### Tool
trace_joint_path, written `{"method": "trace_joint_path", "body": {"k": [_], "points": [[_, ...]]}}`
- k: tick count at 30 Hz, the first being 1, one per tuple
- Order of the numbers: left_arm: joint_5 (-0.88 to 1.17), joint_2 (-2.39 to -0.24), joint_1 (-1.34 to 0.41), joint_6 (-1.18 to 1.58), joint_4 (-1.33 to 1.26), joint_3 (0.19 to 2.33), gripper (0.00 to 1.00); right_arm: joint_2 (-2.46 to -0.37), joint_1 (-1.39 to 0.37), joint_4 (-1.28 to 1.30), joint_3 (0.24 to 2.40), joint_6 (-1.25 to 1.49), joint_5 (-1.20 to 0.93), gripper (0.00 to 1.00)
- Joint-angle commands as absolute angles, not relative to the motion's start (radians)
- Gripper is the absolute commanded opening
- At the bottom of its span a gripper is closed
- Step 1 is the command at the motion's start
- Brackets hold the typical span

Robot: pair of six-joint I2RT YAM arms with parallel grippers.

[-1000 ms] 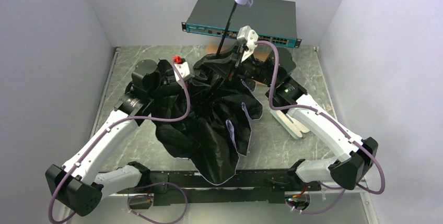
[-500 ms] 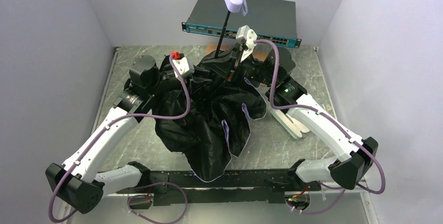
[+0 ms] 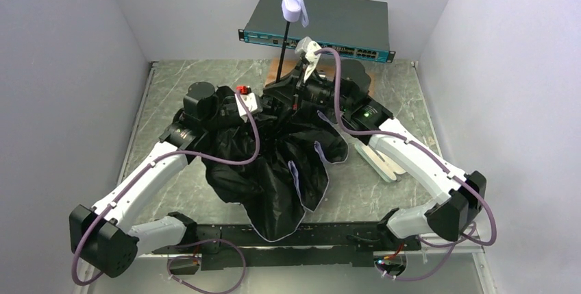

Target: Open the umbrella

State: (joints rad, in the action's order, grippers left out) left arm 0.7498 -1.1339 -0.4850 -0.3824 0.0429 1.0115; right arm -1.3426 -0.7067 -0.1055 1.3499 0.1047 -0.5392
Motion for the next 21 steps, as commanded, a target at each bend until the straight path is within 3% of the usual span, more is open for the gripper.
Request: {"method": "trace_joint_path", "body": {"k": [1,10,21], "points": [[0.688,-1.173,-0.415,-0.475,0.22,0.938,0.31,-1.285,-0.704,-0.278,1.496,0.155,-0.544,0.0],[0.663,-1.208,-0.381,-0.546,0.272,0.855,0.4,-1.292,-0.698,-0.313,1.539,0.189,-0.55,0.0],[0.691,-1.284,-0.373,-0.574,0.311,0.858,0.33,-1.303,-0.698,-0.327,1.582,0.211,-0.572,0.0]]}}
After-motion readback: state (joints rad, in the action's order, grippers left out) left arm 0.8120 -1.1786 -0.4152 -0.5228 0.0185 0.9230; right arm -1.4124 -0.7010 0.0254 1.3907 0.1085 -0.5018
